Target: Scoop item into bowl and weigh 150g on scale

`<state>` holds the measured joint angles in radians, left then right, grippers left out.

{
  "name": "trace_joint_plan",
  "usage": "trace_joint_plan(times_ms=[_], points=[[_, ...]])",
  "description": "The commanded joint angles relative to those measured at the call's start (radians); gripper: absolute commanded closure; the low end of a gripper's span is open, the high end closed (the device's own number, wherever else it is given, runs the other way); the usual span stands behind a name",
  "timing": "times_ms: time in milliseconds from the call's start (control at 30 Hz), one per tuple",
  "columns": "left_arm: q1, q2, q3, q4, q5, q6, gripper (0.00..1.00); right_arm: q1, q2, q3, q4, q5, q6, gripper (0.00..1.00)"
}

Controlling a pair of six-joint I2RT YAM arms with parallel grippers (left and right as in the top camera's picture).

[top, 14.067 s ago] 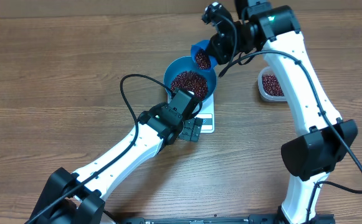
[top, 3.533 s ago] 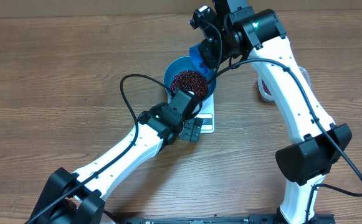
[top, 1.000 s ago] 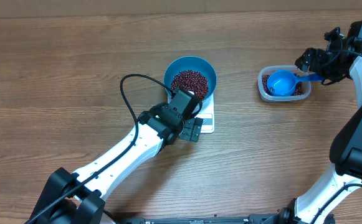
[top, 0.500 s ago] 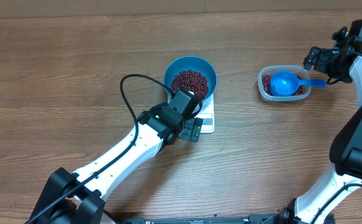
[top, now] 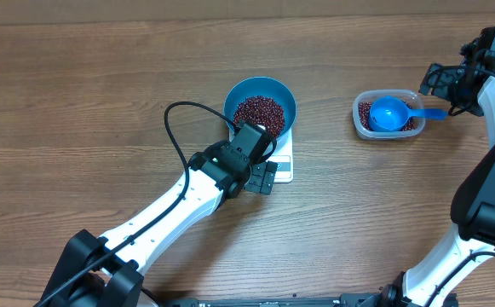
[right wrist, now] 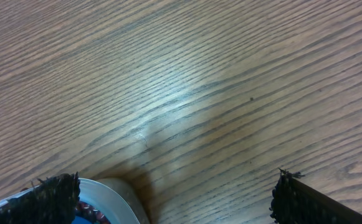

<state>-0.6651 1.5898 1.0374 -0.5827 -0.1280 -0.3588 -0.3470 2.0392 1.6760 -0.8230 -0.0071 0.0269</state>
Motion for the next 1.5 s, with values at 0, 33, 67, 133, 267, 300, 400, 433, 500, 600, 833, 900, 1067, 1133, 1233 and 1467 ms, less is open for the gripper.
trace_joint_plan(times_ms=[0,33,67,133,267,300,400,433,500,600,833,900,1067,1133,1233,1467], points=[[0.005,0.005,-0.001,0.0,-0.01,0.023,0.0,-0.001,-0.017,-0.008,0.006,0.013,0.011,0.0],[0.005,0.005,-0.001,-0.002,-0.01,0.023,0.01,-0.001,-0.017,-0.008,0.007,0.013,0.011,0.0],[0.005,0.005,-0.001,-0.004,-0.01,0.023,0.0,-0.001,-0.017,-0.008,0.006,0.013,0.011,0.0],[0.005,0.005,-0.001,-0.004,-0.01,0.023,0.01,-0.001,-0.017,-0.008,0.006,0.013,0.011,0.0],[0.005,0.005,-0.001,-0.004,-0.01,0.023,0.0,-0.001,-0.017,-0.008,0.006,0.013,0.011,0.0],[0.005,0.005,-0.001,-0.004,-0.01,0.023,0.0,-0.001,-0.017,-0.008,0.006,0.013,0.011,0.0],[0.005,0.005,-0.001,0.0,-0.01,0.023,0.01,-0.001,-0.017,-0.008,0.006,0.013,0.011,0.0],[0.005,0.005,-0.001,0.001,-0.01,0.023,0.01,-0.001,-0.017,-0.008,0.007,0.013,0.011,0.0],[0.005,0.005,-0.001,0.004,-0.01,0.023,0.01,-0.001,-0.017,-0.008,0.006,0.013,0.011,0.0],[0.005,0.005,0.0,0.01,-0.01,0.023,0.0,-0.001,-0.017,-0.008,0.006,0.013,0.011,0.0],[0.005,0.005,-0.001,0.014,-0.01,0.023,0.0,-0.001,-0.017,-0.008,0.006,0.013,0.011,0.0],[0.005,0.005,-0.001,0.014,-0.01,0.023,0.0,-0.001,-0.017,-0.008,0.006,0.013,0.011,0.0],[0.005,0.005,-0.001,0.015,-0.01,0.023,0.0,-0.001,-0.017,-0.008,0.006,0.013,0.011,0.0],[0.005,0.005,-0.001,0.016,-0.01,0.023,0.0,-0.001,-0.017,-0.008,0.006,0.013,0.011,0.0],[0.005,0.005,-0.001,0.016,-0.01,0.023,0.0,-0.001,-0.017,-0.008,0.006,0.013,0.011,0.0],[0.005,0.005,0.0,0.011,-0.01,0.022,0.0,-0.001,-0.017,-0.008,0.006,0.013,0.011,0.0]])
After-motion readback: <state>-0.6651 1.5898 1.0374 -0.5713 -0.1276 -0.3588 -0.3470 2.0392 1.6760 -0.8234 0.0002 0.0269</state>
